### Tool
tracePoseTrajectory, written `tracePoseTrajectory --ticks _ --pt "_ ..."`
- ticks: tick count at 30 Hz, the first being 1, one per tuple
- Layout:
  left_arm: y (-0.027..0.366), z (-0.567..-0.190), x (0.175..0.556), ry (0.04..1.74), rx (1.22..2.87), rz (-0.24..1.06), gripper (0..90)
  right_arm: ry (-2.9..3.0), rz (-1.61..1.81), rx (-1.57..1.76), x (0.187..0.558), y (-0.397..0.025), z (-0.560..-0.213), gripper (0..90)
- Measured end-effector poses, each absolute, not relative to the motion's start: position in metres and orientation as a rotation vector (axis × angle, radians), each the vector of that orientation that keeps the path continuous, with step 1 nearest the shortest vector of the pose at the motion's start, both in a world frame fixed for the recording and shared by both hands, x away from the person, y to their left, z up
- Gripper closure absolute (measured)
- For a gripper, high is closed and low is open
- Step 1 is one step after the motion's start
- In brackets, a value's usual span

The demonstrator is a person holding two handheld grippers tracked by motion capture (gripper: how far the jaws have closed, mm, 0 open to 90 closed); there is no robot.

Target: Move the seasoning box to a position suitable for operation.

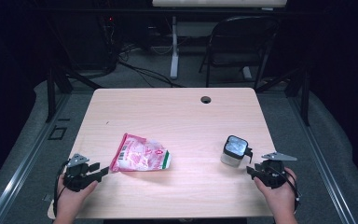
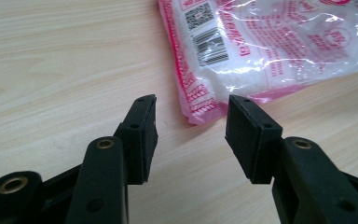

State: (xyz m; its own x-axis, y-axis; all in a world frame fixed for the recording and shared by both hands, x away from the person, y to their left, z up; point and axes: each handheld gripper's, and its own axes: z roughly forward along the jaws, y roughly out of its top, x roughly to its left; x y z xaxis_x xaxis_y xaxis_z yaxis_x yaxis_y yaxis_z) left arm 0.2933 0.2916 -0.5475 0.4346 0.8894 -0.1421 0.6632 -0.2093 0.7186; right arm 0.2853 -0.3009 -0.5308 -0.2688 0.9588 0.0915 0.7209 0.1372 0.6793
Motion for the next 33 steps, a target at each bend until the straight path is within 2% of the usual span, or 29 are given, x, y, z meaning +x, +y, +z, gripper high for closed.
tracePoseTrajectory --ticks 8,16,21,26,33 --pt "0.292 -0.548 0.284 1.298 1.969 0.388 55.7 2.042 0.829 1.66 0.306 -0.303 -0.532 60.3" --pt "0.292 -0.548 0.278 1.304 1.977 0.418 55.7 2.045 0.767 1.701 0.328 -0.3 -0.543 64.5" --pt "0.295 -0.55 0.275 1.301 1.983 0.409 56.7 2.023 0.759 1.658 0.33 -0.295 -0.546 66.5" --pt "0.299 -0.551 0.272 1.303 1.987 0.406 56.9 1.993 0.76 1.656 0.334 -0.29 -0.551 73.6" --pt "0.301 -0.551 0.271 1.31 1.98 0.411 57.0 2.008 0.734 1.609 0.334 -0.288 -0.551 75.8"
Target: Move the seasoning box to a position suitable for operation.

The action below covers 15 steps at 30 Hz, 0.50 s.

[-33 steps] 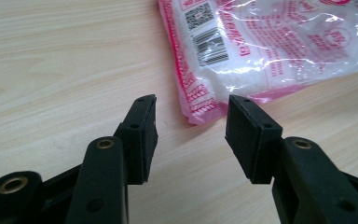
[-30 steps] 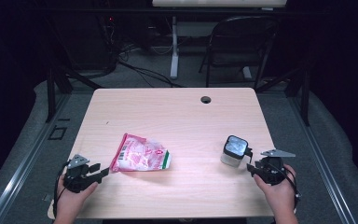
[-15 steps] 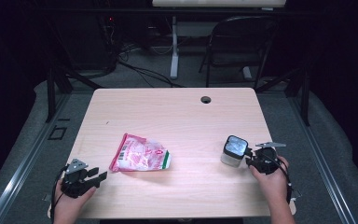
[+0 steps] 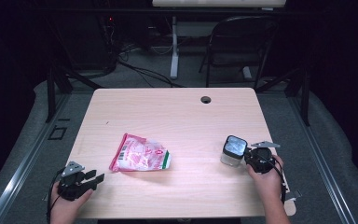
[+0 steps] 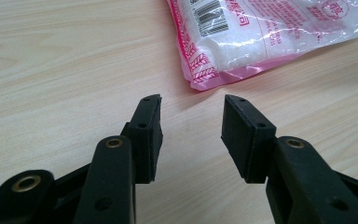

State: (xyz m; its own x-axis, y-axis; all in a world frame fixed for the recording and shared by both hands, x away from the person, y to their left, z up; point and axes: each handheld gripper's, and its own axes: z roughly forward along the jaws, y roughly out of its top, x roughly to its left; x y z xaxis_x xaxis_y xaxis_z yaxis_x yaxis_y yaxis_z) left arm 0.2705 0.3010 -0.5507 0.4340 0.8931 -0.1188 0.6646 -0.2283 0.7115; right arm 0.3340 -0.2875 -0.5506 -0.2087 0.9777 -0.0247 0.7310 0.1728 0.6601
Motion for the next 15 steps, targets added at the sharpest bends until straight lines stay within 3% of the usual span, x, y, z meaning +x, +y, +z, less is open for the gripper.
tracePoseTrajectory --ticks 6,15 --pt "0.297 -0.55 0.27 1.298 1.987 0.425 56.9 2.044 0.725 1.574 0.329 -0.283 -0.55 76.3" --pt "0.292 -0.55 0.272 1.271 2.003 0.417 56.9 2.22 0.851 1.442 0.316 -0.242 -0.548 76.7"
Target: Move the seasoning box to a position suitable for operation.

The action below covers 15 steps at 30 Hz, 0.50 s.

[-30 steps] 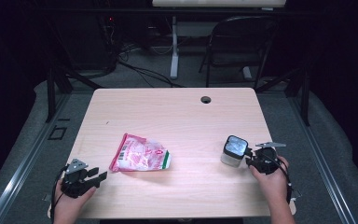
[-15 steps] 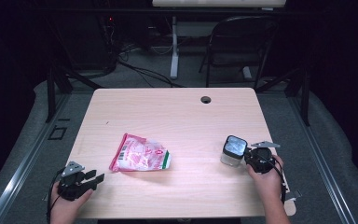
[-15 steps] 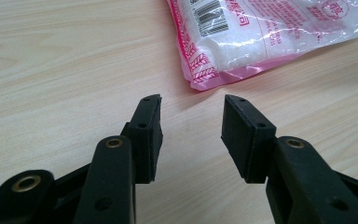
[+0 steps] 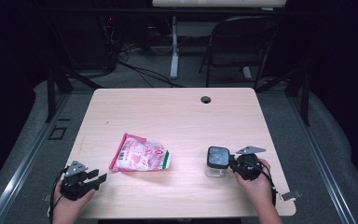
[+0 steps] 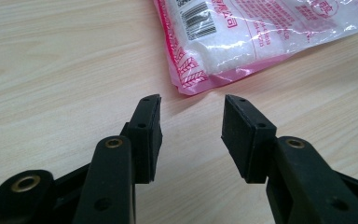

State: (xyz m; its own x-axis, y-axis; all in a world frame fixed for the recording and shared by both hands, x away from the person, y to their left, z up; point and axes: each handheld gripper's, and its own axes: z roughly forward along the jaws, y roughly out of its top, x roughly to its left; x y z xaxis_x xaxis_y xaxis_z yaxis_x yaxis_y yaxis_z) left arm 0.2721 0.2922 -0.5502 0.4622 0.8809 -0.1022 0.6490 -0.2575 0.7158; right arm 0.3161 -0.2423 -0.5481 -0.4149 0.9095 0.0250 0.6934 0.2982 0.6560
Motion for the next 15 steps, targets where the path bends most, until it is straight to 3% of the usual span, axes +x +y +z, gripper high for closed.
tracePoseTrajectory --ticks 15 --pt "0.29 -0.55 0.273 1.257 2.012 0.414 56.9 2.374 0.965 1.244 0.309 -0.184 -0.55 79.4"
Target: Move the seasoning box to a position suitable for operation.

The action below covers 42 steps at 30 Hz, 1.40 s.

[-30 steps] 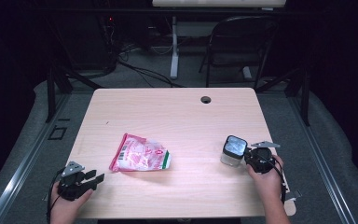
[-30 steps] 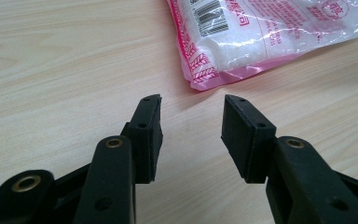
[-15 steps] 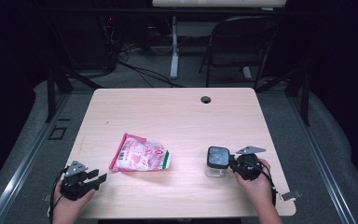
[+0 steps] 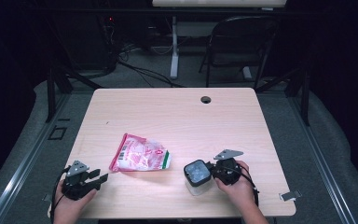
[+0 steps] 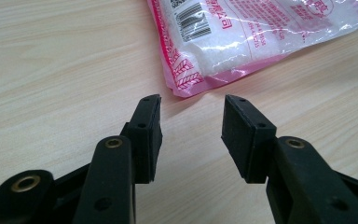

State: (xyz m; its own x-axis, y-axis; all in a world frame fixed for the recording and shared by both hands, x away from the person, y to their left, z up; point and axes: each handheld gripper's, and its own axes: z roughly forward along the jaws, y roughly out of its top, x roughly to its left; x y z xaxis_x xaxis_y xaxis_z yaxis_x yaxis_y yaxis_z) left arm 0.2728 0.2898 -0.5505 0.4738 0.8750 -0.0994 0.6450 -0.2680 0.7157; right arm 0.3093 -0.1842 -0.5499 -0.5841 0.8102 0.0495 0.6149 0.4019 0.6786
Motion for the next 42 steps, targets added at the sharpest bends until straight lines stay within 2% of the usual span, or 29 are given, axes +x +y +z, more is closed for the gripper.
tracePoseTrajectory --ticks 10,16,17,24,29,36,42 --pt "0.284 -0.551 0.273 1.24 2.023 0.415 56.8 2.435 1.033 1.089 0.309 -0.155 -0.555 79.4" --pt "0.283 -0.551 0.273 1.235 2.029 0.417 55.9 2.46 1.05 1.082 0.31 -0.147 -0.557 69.4" --pt "0.284 -0.551 0.272 1.235 2.029 0.419 55.8 2.476 1.022 1.103 0.31 -0.151 -0.555 65.0" --pt "0.281 -0.544 0.272 1.228 2.011 0.43 54.6 2.501 1.019 1.141 0.298 -0.168 -0.538 61.4" --pt "0.267 -0.529 0.277 1.201 1.998 0.435 54.2 2.504 0.991 1.197 0.293 -0.178 -0.523 64.1" --pt "0.238 -0.513 0.294 1.135 2.061 0.35 54.3 2.495 0.966 1.282 0.302 -0.181 -0.502 68.3" --pt "0.207 -0.493 0.313 1.061 2.104 0.311 60.5 2.497 0.978 1.31 0.311 -0.177 -0.483 70.9"
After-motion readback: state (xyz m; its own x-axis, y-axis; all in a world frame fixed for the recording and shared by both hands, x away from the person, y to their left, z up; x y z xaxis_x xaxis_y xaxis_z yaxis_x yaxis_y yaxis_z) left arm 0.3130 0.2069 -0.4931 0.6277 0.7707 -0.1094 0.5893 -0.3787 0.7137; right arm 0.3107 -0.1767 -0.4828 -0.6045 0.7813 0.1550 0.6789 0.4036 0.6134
